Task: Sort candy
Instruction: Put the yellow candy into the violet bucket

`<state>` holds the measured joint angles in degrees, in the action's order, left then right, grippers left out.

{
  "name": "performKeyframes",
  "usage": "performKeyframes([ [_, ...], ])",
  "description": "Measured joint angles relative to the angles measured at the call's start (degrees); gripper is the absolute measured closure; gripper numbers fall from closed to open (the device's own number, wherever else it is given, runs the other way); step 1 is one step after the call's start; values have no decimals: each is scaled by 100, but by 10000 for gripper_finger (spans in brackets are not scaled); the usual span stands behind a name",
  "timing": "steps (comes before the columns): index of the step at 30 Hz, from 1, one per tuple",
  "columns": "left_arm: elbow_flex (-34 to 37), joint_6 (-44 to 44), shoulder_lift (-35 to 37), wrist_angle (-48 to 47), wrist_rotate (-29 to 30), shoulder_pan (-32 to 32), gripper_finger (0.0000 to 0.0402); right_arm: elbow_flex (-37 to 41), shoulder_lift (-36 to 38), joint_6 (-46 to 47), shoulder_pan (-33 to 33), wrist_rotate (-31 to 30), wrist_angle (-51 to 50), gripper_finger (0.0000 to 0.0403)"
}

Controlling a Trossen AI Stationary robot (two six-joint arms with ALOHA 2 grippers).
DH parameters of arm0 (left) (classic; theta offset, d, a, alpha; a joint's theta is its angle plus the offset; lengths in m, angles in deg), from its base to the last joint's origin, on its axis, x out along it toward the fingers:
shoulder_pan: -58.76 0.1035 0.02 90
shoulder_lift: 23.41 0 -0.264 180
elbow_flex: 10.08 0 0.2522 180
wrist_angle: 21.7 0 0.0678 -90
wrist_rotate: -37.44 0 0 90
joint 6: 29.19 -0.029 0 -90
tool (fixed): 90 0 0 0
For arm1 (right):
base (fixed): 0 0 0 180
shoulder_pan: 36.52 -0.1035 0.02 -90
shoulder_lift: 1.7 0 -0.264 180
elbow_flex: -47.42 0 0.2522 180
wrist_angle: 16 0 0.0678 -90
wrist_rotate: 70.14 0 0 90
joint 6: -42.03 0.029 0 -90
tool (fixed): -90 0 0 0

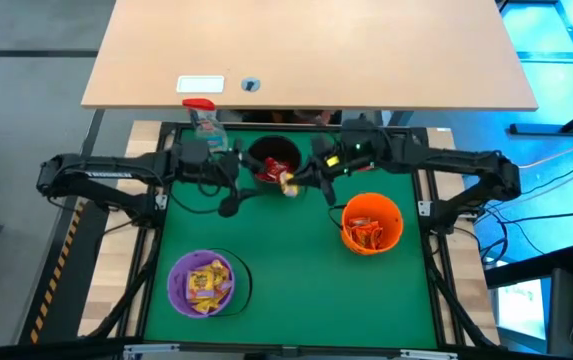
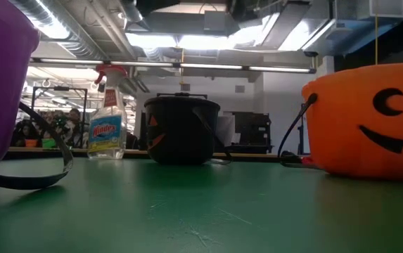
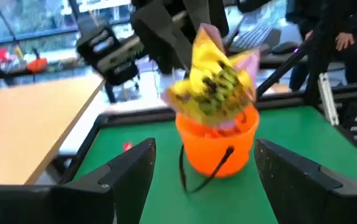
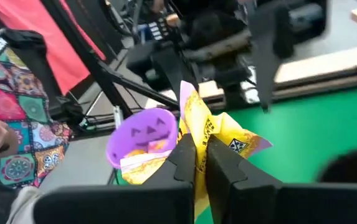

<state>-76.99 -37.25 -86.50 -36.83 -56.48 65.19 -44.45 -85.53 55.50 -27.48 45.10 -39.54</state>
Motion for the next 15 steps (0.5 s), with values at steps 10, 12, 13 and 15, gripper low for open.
performKeyframes([
  [10,2,-147,-567,962,229,-541,134,4,-263,152,-508,-383,398,388],
  [12,2,-215,-666,1035,241,-615,134,4,-348,161,-521,-369,426,388],
  [13,2,-275,-696,1025,286,-655,134,4,-366,179,-548,-359,401,387],
  [15,4,-421,-749,1020,404,-740,137,7,-427,215,-535,-364,374,387],
])
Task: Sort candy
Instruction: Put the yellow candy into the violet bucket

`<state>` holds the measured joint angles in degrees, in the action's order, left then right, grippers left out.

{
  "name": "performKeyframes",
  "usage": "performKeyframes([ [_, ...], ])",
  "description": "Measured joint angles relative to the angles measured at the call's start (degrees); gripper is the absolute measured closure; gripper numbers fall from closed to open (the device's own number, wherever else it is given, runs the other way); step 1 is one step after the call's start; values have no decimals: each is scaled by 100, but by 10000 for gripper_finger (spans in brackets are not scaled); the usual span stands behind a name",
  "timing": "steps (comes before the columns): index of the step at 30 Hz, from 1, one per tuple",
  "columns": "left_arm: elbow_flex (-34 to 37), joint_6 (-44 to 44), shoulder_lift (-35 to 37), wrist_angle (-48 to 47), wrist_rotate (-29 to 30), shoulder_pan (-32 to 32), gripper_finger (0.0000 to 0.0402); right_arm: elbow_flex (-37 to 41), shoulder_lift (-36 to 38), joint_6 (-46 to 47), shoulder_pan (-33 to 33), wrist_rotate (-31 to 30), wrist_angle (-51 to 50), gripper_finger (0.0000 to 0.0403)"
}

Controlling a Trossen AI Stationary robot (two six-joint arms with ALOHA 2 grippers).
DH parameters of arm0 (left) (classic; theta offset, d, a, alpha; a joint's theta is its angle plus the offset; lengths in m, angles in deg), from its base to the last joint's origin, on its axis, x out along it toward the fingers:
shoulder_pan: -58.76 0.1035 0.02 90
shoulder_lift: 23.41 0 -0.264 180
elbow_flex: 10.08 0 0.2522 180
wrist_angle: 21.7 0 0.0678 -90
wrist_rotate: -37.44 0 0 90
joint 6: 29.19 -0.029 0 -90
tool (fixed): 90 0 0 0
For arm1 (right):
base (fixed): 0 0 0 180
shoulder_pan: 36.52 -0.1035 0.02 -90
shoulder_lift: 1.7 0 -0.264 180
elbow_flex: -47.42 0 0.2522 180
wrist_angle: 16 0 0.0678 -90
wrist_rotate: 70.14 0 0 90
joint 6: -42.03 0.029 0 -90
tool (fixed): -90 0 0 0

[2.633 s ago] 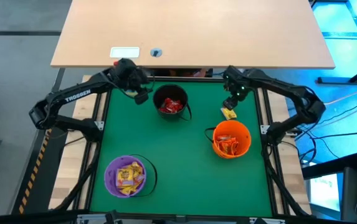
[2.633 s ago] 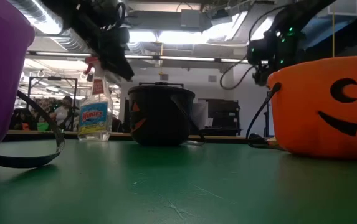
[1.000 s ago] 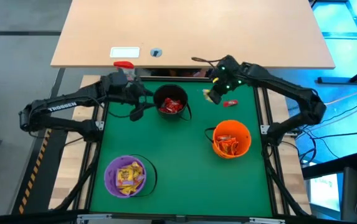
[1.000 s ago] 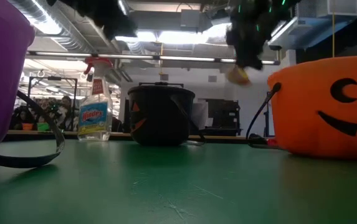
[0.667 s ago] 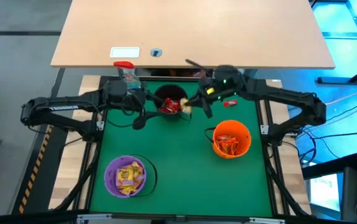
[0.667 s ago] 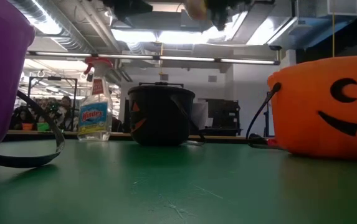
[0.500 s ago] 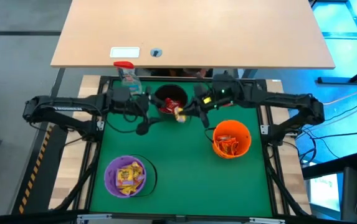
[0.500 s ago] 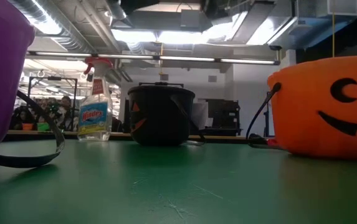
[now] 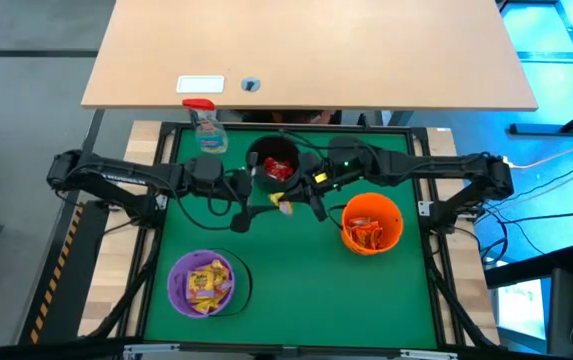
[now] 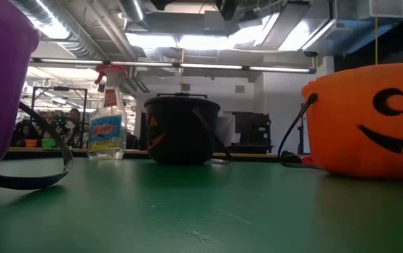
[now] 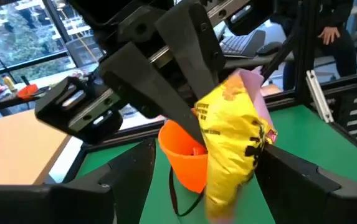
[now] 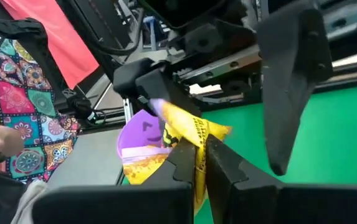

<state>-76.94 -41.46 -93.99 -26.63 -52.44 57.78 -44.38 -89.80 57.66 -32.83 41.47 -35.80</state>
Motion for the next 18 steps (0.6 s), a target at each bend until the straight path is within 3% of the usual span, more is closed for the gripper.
performKeyframes([
  [6,0,-370,-21,1,640,-274,189,0,-26,66,1,-209,-72,387],
  [14,0,-491,-12,-212,1117,-499,324,0,-24,45,1,-281,-63,386],
  [18,-10,-358,14,-421,1162,-526,383,9,18,11,-1,-302,-63,359],
])
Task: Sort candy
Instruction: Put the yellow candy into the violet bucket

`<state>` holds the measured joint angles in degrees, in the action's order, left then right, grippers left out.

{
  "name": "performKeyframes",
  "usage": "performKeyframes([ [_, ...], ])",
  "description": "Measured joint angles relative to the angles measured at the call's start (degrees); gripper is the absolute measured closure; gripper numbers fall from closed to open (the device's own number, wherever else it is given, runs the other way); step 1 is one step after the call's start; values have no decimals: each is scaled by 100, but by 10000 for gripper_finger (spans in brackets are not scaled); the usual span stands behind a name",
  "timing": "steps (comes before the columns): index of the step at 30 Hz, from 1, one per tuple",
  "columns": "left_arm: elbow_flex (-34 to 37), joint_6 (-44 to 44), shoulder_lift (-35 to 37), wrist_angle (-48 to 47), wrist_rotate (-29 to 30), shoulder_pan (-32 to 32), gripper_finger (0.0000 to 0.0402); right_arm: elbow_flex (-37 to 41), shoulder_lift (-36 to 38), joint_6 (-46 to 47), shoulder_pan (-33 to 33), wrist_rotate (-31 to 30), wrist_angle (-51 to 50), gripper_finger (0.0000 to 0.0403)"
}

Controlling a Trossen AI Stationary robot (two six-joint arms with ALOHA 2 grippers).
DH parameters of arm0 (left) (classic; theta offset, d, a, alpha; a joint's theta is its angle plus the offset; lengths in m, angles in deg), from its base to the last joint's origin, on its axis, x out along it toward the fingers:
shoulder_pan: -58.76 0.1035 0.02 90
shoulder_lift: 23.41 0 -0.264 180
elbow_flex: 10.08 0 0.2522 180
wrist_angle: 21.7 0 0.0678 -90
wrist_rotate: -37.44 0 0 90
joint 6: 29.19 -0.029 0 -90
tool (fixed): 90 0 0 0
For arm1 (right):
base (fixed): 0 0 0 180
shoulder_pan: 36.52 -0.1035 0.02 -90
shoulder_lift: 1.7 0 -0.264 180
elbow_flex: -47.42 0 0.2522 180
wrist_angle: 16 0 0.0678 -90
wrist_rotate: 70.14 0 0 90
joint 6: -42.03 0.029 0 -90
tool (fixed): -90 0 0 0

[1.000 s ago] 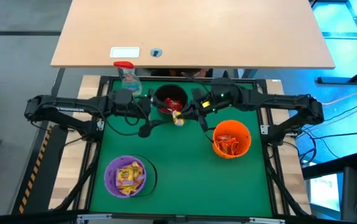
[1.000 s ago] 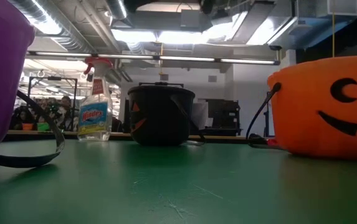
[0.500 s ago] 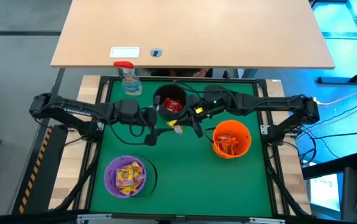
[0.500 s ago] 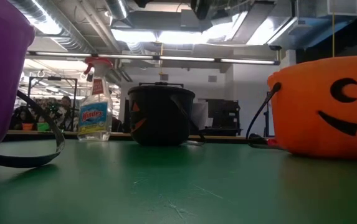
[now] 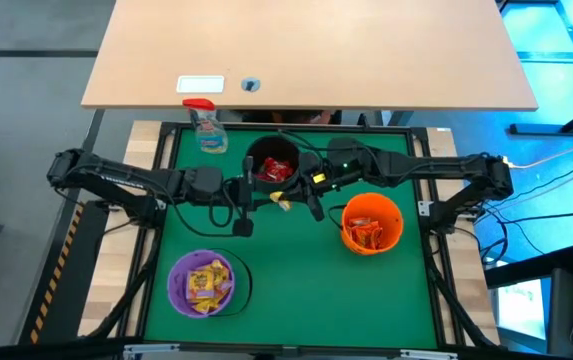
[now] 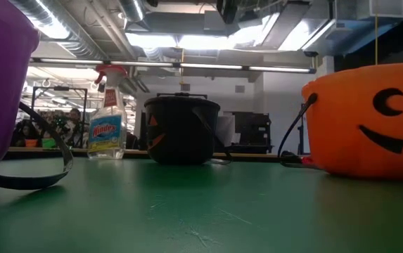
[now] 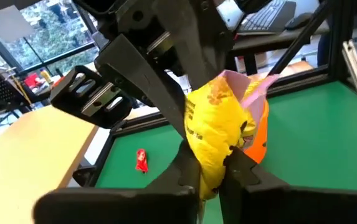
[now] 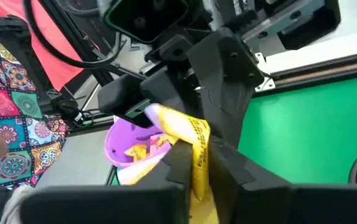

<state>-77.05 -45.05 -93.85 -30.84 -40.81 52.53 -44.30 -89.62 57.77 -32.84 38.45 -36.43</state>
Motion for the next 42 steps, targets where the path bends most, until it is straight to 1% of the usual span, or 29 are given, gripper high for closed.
performKeyframes([
  [2,-15,135,20,-85,22,-11,392,0,45,-8,-2,2,43,332],
  [4,-19,215,91,-292,-9,-30,389,0,61,-14,-1,-38,49,301],
  [7,-12,230,237,-936,-136,-138,386,-7,183,-10,20,-99,88,255],
  [9,-75,374,443,-1460,-84,-197,387,-17,235,-27,24,-90,78,228],
  [11,-194,629,653,-1945,-30,-253,390,-8,298,-58,13,-76,-51,209],
  [13,-279,963,855,-2735,-143,-387,391,-7,417,-76,5,-49,-60,196],
  [18,-868,2000,1268,-4548,-668,-741,390,-17,633,-209,11,-37,-196,187],
  [21,-1204,2705,1351,-5418,-1007,-1057,390,-15,633,-252,9,-33,-338,187],
  [23,-1343,3074,1356,-5828,-1175,-1271,389,-15,636,-266,9,-8,-434,187],
  [26,-1330,3601,1336,-6328,-1262,-1624,389,-15,633,-322,9,-57,-605,187],
  [31,-975,4302,1083,-6589,-1616,-2088,389,-13,633,-370,9,-110,-624,187],
  [35,-857,4701,911,-6343,-1661,-2364,381,-13,633,-351,4,-114,-687,187],
  [38,-830,4840,819,-6142,-1538,-2576,362,-13,633,-345,4,-122,-702,187],
  [42,-814,4889,624,-6115,-1460,-2776,320,-13,633,-239,4,-164,-698,187],
])
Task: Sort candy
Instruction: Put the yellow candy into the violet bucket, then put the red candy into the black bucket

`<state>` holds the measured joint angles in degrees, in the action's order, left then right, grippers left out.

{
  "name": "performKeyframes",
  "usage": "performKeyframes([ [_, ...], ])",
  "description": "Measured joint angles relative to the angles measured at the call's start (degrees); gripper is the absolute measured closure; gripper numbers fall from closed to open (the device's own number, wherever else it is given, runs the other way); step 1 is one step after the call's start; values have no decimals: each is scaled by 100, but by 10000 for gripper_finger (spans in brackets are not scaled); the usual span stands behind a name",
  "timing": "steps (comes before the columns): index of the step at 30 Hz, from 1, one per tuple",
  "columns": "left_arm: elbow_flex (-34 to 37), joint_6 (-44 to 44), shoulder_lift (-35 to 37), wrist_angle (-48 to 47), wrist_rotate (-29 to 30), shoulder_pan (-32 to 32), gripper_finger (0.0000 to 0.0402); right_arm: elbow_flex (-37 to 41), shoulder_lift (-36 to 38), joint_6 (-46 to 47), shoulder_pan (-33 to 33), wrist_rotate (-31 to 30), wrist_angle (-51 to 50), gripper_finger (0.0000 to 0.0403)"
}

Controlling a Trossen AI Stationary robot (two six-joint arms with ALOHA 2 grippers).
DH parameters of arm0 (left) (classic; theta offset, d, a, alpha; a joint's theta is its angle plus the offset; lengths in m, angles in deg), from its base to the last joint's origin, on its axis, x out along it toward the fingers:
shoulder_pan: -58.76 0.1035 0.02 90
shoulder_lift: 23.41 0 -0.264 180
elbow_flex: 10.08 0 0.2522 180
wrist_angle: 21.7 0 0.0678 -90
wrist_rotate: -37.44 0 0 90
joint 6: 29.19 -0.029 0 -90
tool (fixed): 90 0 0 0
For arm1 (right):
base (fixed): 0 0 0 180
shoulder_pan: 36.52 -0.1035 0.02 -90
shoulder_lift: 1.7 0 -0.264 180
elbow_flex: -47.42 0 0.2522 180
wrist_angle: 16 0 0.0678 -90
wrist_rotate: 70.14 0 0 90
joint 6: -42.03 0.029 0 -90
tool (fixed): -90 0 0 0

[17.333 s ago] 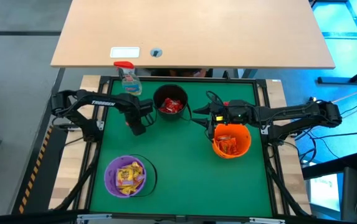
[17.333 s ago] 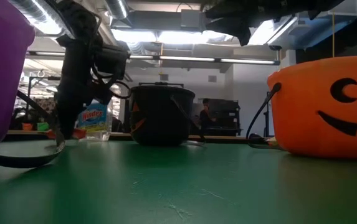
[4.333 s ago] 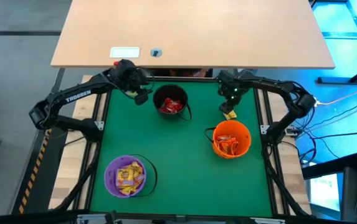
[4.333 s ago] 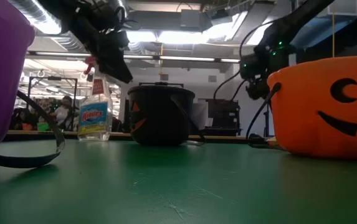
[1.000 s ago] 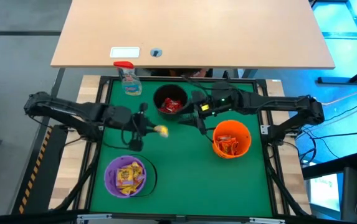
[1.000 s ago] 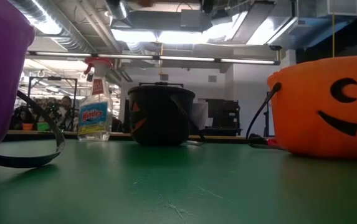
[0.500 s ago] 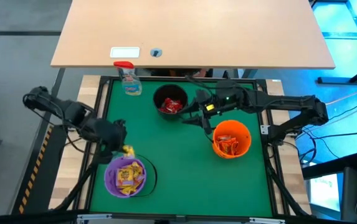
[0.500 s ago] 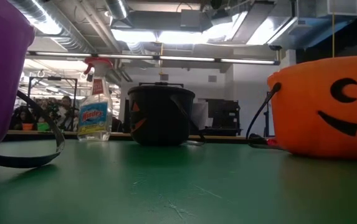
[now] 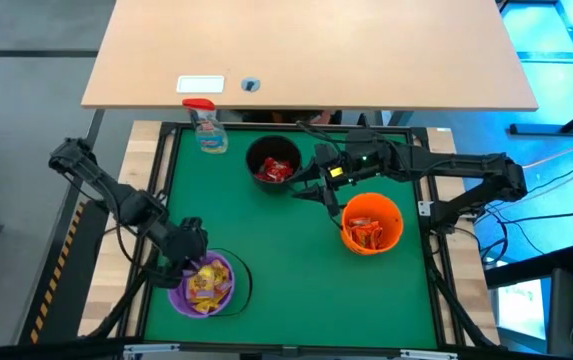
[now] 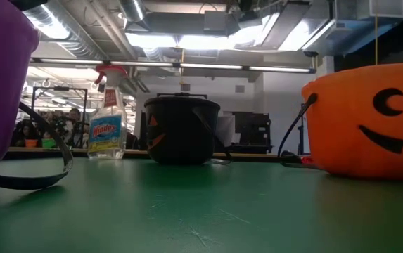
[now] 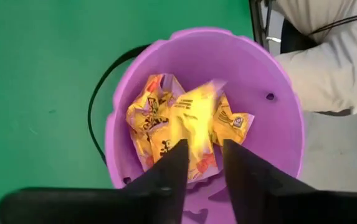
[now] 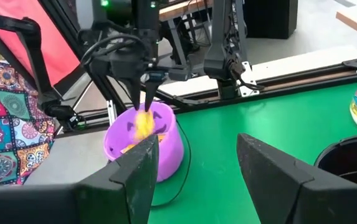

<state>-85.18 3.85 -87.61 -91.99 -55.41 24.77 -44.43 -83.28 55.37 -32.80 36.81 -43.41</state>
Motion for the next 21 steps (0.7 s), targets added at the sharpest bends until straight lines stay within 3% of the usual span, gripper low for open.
performKeyframes([
  [9,-6,99,-209,-17,139,-106,213,0,0,11,0,0,-187,187],
  [13,-122,-75,-139,-45,663,-105,203,4,37,9,0,-78,-656,187],
  [21,-135,-1038,238,335,2203,68,205,7,168,-157,4,-958,-1902,187],
])
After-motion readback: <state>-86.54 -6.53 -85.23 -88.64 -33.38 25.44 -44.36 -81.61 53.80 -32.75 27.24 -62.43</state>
